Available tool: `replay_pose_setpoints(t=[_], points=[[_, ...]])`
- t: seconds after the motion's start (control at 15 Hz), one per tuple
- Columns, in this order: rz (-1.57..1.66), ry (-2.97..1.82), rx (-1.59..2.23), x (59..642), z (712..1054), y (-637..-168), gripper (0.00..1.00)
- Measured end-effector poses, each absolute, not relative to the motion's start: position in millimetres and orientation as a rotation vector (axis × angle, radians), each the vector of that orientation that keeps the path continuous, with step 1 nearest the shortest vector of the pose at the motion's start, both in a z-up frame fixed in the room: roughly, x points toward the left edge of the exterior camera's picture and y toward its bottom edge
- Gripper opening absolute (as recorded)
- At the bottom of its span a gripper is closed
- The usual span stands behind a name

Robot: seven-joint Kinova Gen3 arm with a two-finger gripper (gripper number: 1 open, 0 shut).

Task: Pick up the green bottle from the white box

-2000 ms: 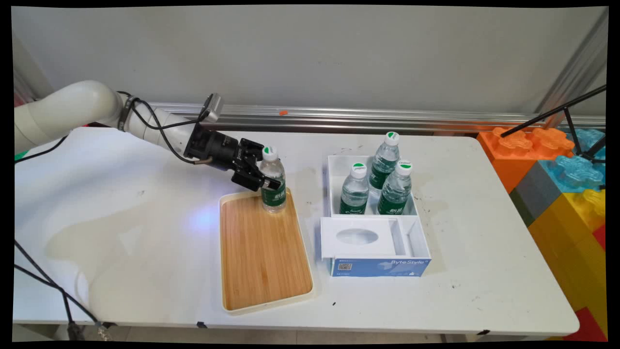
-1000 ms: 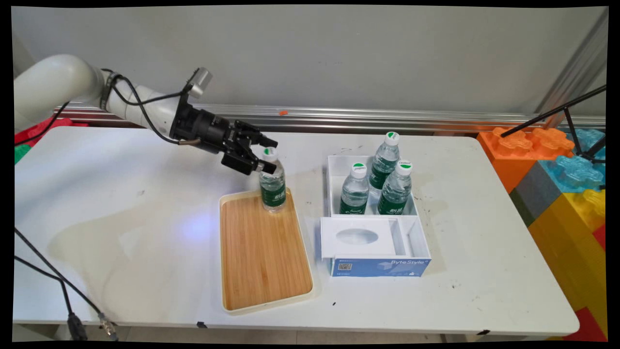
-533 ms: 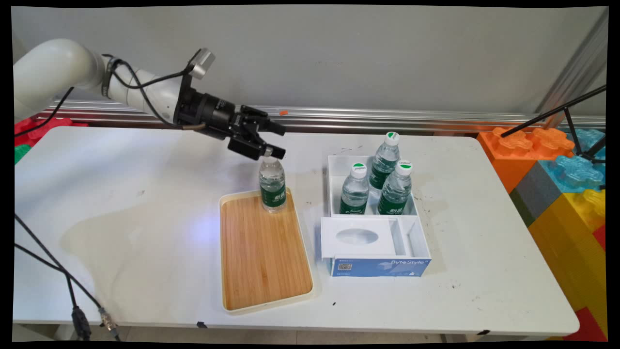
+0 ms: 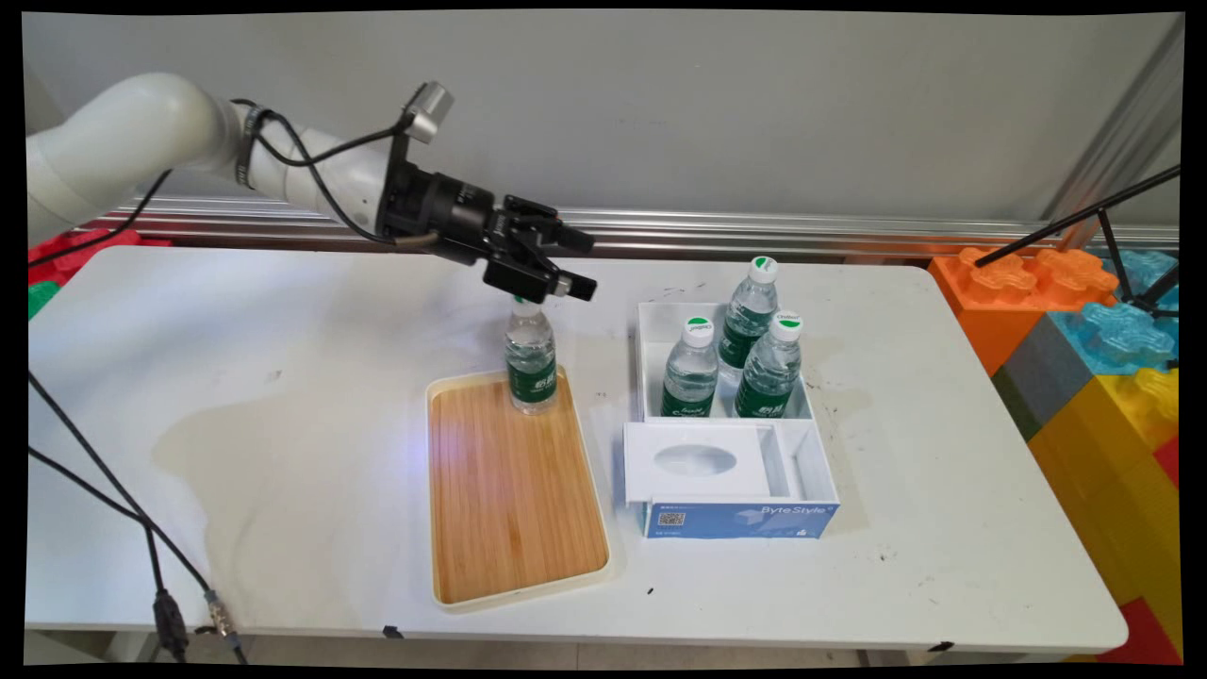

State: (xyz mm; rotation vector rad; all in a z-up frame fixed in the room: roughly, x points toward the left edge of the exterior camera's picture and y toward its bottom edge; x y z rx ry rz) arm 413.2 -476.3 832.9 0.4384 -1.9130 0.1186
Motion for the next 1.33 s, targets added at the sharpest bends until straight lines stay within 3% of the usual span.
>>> replay_pose_setpoints(t=[0.8,1.33], points=[[0.081,-1.941,0.376,377,791,-481,1.00],[0.089,-1.931,0.328,348,781,-498,1.00]])
